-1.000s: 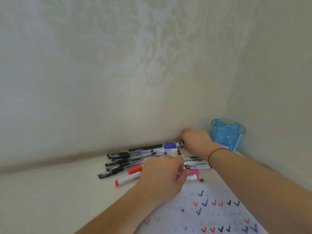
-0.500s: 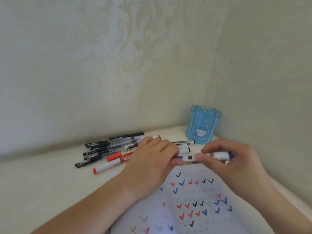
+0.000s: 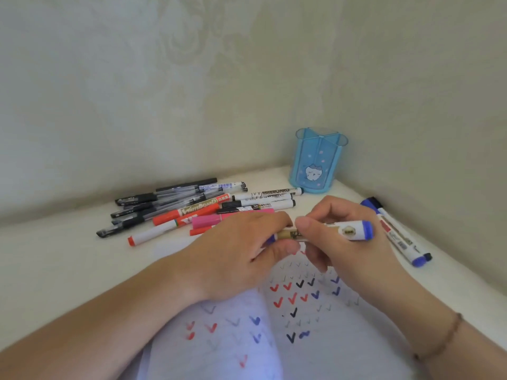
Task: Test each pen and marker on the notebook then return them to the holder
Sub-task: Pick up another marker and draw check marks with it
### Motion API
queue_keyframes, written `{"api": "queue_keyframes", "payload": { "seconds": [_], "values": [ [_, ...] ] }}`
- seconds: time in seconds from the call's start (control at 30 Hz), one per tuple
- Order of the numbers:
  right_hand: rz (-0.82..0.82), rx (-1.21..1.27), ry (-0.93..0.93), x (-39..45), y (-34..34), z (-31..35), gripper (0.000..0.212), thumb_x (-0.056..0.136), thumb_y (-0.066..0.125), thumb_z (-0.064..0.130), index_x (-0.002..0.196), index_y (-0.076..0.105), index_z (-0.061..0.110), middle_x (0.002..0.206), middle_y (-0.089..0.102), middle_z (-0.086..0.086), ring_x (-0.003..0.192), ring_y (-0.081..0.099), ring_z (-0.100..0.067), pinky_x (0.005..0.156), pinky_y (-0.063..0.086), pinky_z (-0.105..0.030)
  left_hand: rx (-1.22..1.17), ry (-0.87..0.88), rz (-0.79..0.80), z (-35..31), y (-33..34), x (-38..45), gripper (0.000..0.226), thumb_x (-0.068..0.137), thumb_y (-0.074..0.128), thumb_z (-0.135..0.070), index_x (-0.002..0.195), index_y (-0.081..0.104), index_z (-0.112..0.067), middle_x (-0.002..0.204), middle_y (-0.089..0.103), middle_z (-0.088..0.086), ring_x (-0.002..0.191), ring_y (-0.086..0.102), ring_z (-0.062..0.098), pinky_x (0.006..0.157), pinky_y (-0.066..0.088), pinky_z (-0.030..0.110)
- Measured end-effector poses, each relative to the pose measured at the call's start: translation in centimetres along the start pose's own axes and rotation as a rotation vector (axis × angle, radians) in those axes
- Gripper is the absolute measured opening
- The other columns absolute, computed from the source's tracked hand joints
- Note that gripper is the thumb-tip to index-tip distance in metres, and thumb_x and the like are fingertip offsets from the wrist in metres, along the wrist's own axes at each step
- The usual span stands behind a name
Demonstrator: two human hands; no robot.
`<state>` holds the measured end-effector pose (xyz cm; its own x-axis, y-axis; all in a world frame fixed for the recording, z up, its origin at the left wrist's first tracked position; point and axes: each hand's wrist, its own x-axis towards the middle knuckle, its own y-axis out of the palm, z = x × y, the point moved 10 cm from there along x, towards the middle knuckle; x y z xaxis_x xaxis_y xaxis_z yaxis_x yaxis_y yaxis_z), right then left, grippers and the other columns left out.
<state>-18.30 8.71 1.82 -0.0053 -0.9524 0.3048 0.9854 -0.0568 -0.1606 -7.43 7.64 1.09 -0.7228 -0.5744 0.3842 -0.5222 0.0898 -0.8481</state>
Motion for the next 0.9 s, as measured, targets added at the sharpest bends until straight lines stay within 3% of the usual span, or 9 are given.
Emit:
{"api": "queue_keyframes", "payload": {
  "seconds": [0.13,0.3,0.43,0.5,0.6,0.7,0.8,0.9],
  "values": [
    [0.055,0.093,0.021,0.1,0.5,-0.6,0.027,0.077,0.074,0.022,0.058,0.056,0.015,0.047,0.055,-0.012,0.037,0.045,-0.022,0.039,0.036,-0.022,-0.039,0.047,-0.014,-0.3,-0.6,0.3,0.04,0.098,0.038,-0.052,0.102,0.06,-0.02,0.055,0.041,-0.007,0.049,0.041,0.009,0.049,0.035,0.025],
    [0.108,0.072,-0.064,0.0,0.8,0.3,0.029,0.072,0.071,0.033,0.063,0.056,0.009,0.05,0.057,-0.019,0.039,0.049,-0.023,0.04,0.039,-0.026,-0.094,0.068,-0.022,-0.5,-0.8,0.3,0.031,0.098,0.046,-0.046,0.101,0.063,-0.021,0.052,0.039,-0.006,0.043,0.036,0.007,0.045,0.025,0.019],
    [0.115,0.033,-0.173,-0.3,0.6,1.4,0.016,0.074,0.069,0.029,0.061,0.06,0.025,0.052,0.057,-0.015,0.041,0.048,-0.021,0.039,0.038,-0.032,-0.212,0.091,0.013,-0.8,-0.6,0.3,0.007,0.095,0.051,-0.05,0.098,0.056,-0.047,0.051,0.049,-0.002,0.042,0.04,0.01,0.045,0.024,0.015],
    [0.112,0.004,-0.224,-0.6,0.4,2.1,0.015,0.075,0.07,0.028,0.062,0.062,0.032,0.052,0.057,-0.005,0.042,0.047,-0.019,0.04,0.037,-0.03,-0.256,0.075,0.011,-0.4,-0.5,0.4,0.014,0.093,0.048,-0.057,0.103,0.055,-0.051,0.052,0.051,0.0,0.042,0.041,0.013,0.045,0.025,0.017],
    [0.062,0.01,-0.237,-0.5,-0.9,2.7,0.012,0.072,0.071,0.029,0.062,0.065,0.028,0.048,0.058,-0.002,0.037,0.046,-0.022,0.038,0.035,-0.029,-0.185,0.016,0.053,0.2,0.0,0.2,0.043,0.084,0.043,-0.072,0.112,0.055,-0.042,0.051,0.041,-0.007,0.045,0.041,0.006,0.048,0.024,0.013],
    [0.021,0.248,-0.2,0.2,-3.3,3.3,0.019,0.069,0.076,0.038,0.067,0.07,0.02,0.048,0.059,-0.003,0.036,0.047,-0.022,0.043,0.035,-0.023,0.04,-0.092,0.218,1.4,1.7,-0.4,0.061,0.067,0.045,-0.088,0.112,0.046,-0.046,0.055,0.044,-0.008,0.054,0.044,0.005,0.056,0.036,0.02],
    [0.18,0.268,-0.059,0.2,-2.8,3.1,0.043,0.068,0.073,0.06,0.075,0.072,0.017,0.053,0.063,-0.01,0.042,0.053,-0.025,0.042,0.036,-0.022,0.183,-0.127,0.417,1.9,2.8,-0.9,0.065,0.059,0.06,-0.085,0.111,0.046,-0.049,0.069,0.052,-0.011,0.069,0.049,0.001,0.067,0.042,0.026],
    [0.177,0.071,0.036,-2.0,-2.2,0.7,0.04,0.053,0.087,0.049,0.059,0.065,0.016,0.05,0.06,-0.007,0.038,0.048,-0.021,0.04,0.034,-0.019,0.216,-0.139,0.475,2.0,2.3,-1.0,0.067,0.054,0.071,-0.08,0.109,0.05,-0.048,0.068,0.046,-0.016,0.068,0.046,-0.002,0.062,0.038,0.02]
  ]
}}
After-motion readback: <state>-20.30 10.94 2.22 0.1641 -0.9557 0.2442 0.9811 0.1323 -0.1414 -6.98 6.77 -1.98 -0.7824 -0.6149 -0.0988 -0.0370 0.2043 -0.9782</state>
